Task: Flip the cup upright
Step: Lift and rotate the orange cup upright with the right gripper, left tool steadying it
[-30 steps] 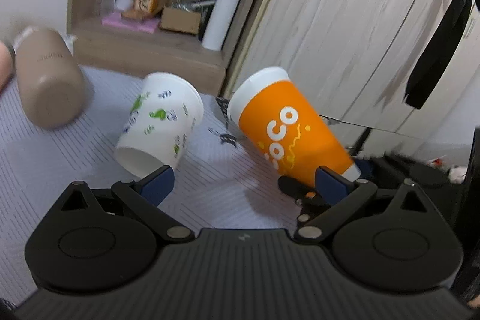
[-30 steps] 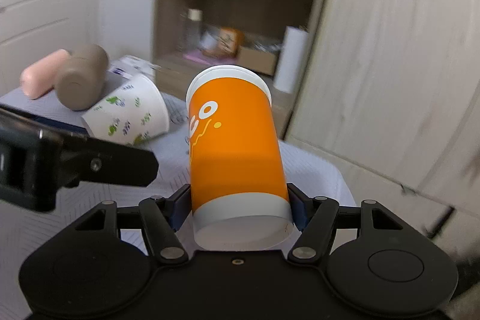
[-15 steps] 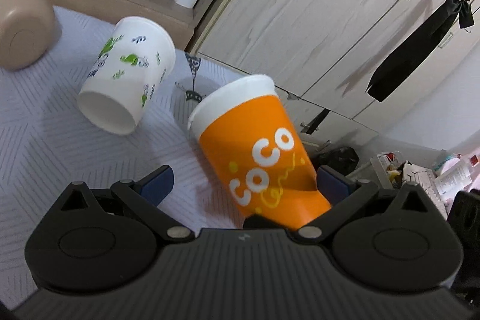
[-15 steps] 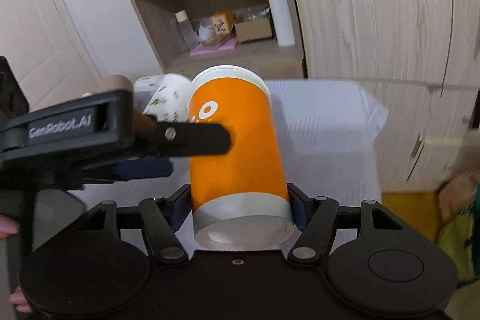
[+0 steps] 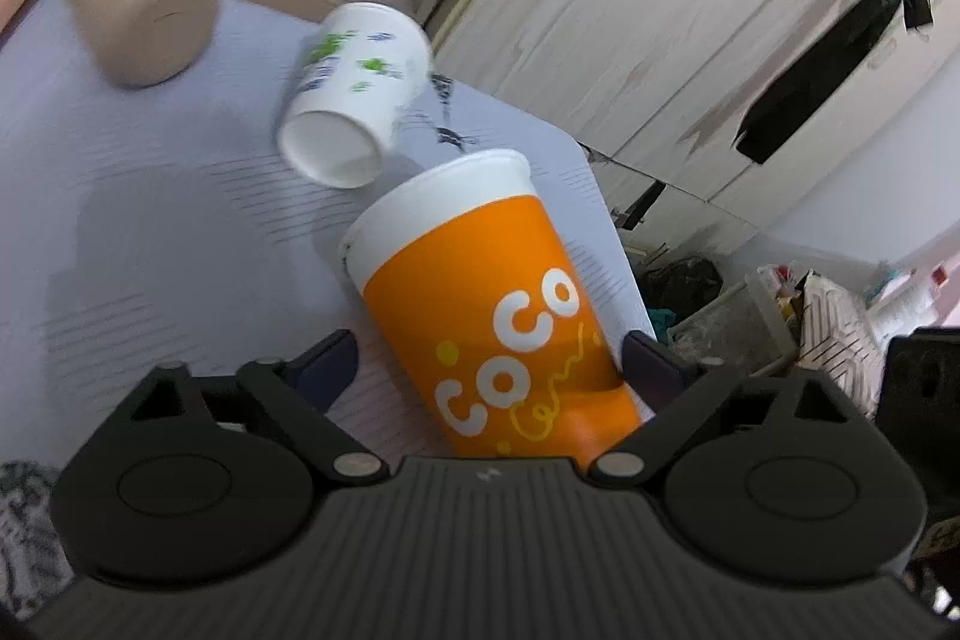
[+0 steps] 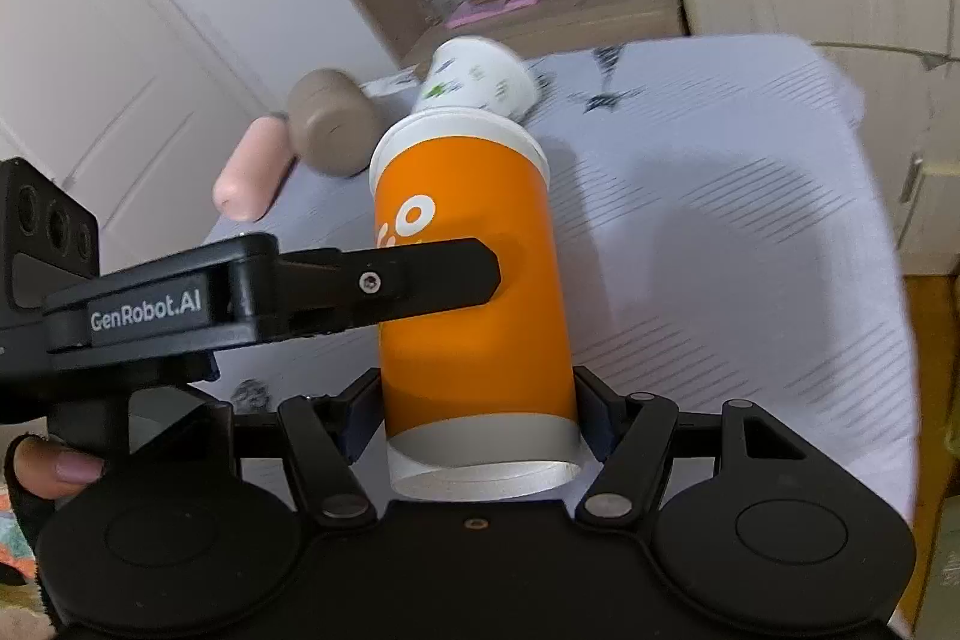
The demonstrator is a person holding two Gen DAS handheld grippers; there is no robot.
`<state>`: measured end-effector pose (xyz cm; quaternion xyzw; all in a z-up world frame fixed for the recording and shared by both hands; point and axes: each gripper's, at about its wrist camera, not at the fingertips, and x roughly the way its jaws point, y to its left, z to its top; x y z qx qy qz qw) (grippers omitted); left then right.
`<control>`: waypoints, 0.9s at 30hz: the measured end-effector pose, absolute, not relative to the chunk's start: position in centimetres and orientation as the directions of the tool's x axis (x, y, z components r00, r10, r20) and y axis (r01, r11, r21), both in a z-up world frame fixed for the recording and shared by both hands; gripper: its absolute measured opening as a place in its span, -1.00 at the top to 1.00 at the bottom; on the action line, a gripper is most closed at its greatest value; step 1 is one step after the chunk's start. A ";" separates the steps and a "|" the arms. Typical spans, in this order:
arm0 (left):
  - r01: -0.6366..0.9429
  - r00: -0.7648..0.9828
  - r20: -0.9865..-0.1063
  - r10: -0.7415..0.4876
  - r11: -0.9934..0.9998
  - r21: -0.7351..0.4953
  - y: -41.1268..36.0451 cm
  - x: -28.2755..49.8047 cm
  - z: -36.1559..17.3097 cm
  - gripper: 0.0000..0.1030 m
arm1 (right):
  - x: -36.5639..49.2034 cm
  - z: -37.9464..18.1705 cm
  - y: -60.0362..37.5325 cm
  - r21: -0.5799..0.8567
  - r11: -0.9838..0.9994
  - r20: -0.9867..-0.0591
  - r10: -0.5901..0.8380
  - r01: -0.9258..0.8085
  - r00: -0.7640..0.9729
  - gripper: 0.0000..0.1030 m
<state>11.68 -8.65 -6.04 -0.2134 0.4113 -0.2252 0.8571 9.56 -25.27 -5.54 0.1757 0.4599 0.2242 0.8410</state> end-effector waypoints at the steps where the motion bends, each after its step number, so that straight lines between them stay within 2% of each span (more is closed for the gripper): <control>1: 0.195 0.588 -0.596 -0.547 0.811 -0.552 -8.0 11.5 -6.1 -0.68 | 9.5 -5.7 -24.7 0.509 0.832 -0.693 0.549 -0.222 0.467 -0.37; 5: 0.217 0.601 -0.605 -0.523 0.835 -0.506 -7.3 10.9 -6.2 -0.57 | 9.4 -6.1 -23.1 0.497 0.831 -0.716 0.556 -0.251 0.423 -0.37; 15: 0.216 0.552 -0.587 -0.592 0.781 -0.586 -5.5 11.5 -6.9 -0.51 | 10.3 -5.3 -23.7 0.535 0.802 -0.715 0.597 -0.265 0.364 -0.50; 20: 0.170 0.476 -0.586 -0.656 0.722 -0.670 -4.9 12.3 -8.4 -0.51 | 11.4 -5.6 -23.9 0.579 0.764 -0.666 0.645 -0.284 0.375 -0.50; 27: 0.208 0.501 -0.594 -0.630 0.753 -0.624 -4.9 11.3 -7.8 -0.43 | 11.3 -5.5 -23.1 0.584 0.741 -0.629 0.671 -0.331 0.392 -0.50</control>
